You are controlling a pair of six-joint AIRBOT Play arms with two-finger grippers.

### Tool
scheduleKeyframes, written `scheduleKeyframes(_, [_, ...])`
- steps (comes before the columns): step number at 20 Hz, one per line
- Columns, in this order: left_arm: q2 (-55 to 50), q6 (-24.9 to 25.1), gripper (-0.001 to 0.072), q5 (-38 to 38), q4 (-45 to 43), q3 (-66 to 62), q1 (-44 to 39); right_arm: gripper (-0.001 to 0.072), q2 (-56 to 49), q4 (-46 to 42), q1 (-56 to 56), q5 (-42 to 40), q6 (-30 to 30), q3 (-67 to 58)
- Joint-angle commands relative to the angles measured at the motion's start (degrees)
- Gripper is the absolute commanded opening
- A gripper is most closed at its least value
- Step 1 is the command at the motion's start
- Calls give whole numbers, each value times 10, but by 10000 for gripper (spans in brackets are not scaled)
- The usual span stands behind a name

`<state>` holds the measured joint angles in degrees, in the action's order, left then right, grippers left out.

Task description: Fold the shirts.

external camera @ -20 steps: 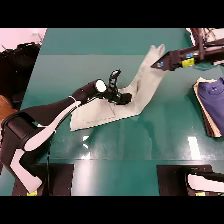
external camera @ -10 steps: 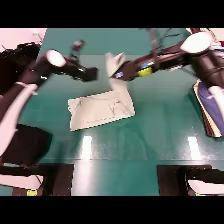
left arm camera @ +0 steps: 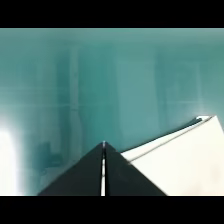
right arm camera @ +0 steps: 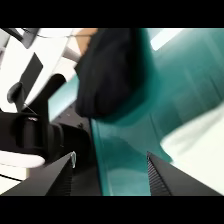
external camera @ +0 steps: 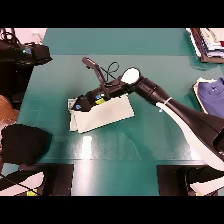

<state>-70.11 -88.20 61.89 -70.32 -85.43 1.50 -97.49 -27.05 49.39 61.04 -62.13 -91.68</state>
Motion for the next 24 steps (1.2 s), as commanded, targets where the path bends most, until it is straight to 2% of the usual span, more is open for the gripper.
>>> scheduleKeyframes(1, [14,3,24,29,-6,0,10,506,34,-110,-68,9,-42,59])
scheduleKeyframes(5, [13,3,24,35,-3,0,10,508,110,-212,-241,22,-90,195])
scheduleKeyframes(7, [13,3,24,32,5,0,10,524,114,-200,-322,41,-90,232])
scheduleKeyframes(8, [13,3,24,31,7,0,10,607,113,-190,-353,42,-90,247])
scheduleKeyframes(10, [13,4,24,30,9,0,10,610,92,-176,-391,55,-89,257])
scheduleKeyframes(14, [13,7,23,20,11,0,10,609,7,-154,-368,99,-87,209])
scheduleKeyframes(20, [10,8,24,23,14,0,10,583,-127,-42,-247,132,-84,76])
scheduleKeyframes(22, [10,8,23,23,18,0,10,496,-160,-35,-205,138,-84,31])
scheduleKeyframes(23, [10,8,24,24,18,0,10,419,-172,-35,-189,138,-83,12])
scheduleKeyframes(24, [10,8,23,27,18,0,10,309,-181,-36,-177,136,-83,-5])
